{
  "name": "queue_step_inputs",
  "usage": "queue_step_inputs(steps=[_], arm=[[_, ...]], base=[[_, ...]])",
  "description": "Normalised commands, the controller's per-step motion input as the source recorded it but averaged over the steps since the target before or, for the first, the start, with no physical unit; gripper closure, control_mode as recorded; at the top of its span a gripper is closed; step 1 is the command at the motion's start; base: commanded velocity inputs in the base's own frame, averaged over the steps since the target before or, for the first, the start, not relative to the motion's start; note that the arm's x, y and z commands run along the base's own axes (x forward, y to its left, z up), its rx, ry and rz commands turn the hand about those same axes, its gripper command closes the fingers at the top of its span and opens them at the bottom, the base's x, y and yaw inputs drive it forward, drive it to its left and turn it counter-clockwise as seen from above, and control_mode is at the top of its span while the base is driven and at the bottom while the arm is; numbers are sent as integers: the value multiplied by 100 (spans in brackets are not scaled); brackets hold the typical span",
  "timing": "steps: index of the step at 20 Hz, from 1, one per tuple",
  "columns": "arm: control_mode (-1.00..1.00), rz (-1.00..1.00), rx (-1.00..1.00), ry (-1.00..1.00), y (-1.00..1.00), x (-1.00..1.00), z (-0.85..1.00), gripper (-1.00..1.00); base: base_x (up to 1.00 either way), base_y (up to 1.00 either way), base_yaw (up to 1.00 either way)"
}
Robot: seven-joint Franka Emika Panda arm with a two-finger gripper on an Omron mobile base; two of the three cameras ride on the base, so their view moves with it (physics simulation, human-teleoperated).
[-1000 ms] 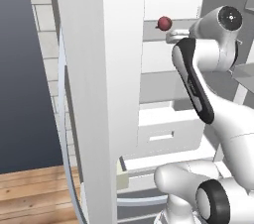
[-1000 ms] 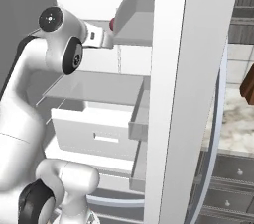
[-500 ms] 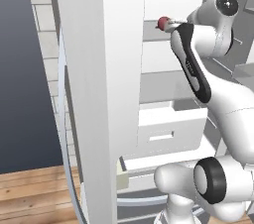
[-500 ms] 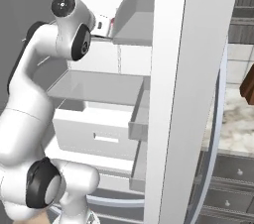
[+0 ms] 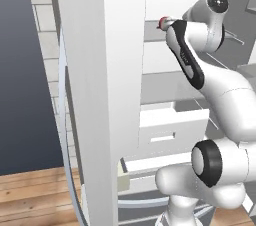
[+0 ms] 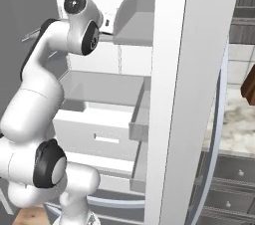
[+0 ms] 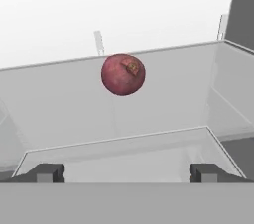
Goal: Grab the onions from the fridge, place them in the blender, close the lid, and turn on the blender to create a marinade.
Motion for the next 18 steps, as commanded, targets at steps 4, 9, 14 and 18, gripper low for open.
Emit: queue_step_inputs(steps=[4, 9, 14, 18], arm=[[-100, 0, 0, 0, -9, 50, -9, -100], [-100, 0, 0, 1, -4, 57, -6, -100], [-100, 0, 0, 3, 0, 58, -3, -100], [-100, 0, 0, 4, -1, 55, 0, -100]], base=[[0, 0, 0], [0, 0, 0], [0, 0, 0], [0, 0, 0]])
